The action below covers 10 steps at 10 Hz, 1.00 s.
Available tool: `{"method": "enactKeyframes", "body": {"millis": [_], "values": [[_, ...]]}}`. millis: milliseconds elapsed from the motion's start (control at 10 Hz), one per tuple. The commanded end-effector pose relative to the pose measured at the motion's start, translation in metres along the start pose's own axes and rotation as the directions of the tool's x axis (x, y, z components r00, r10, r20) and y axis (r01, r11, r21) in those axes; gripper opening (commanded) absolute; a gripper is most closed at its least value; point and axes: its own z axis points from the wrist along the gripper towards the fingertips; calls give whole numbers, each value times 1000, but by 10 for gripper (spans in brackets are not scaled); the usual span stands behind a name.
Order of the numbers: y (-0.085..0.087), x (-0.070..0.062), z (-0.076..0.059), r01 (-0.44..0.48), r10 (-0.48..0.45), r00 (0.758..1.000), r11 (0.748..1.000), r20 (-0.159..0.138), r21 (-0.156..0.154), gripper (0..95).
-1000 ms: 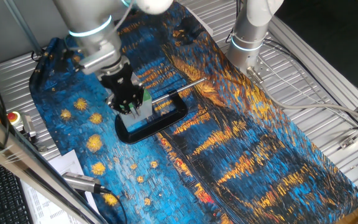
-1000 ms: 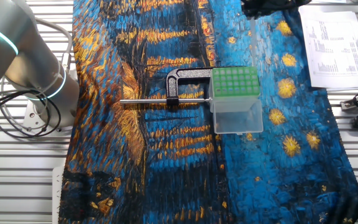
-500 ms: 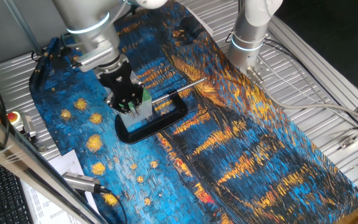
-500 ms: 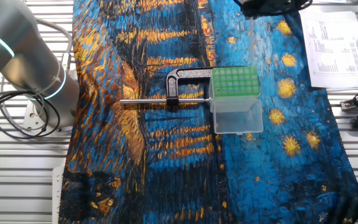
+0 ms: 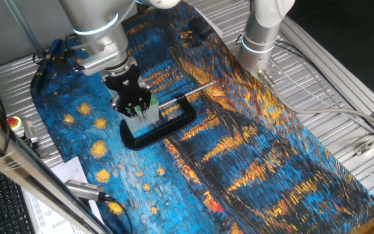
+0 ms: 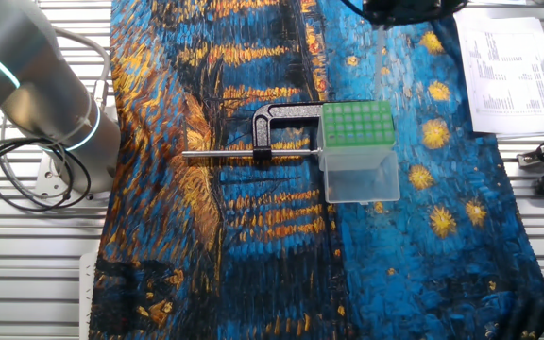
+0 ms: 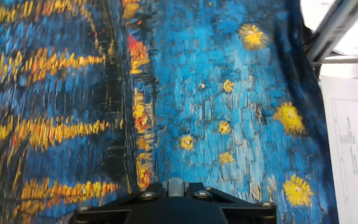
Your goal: Insert a large pipette tip into the holder for large pipette tips
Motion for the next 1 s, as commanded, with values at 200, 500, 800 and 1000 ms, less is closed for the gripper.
{"method": "enactKeyframes", "body": {"millis": [200, 500, 800, 1000], "values": [[14, -3, -12, 57, -57, 998, 998, -8, -8, 0], [19, 3, -17, 106, -106, 994, 994, 35, -4, 0], [23, 10, -21, 121, -120, 990, 993, 79, -6, 0], [23, 11, -21, 121, -119, 989, 993, 92, -13, 0]]}}
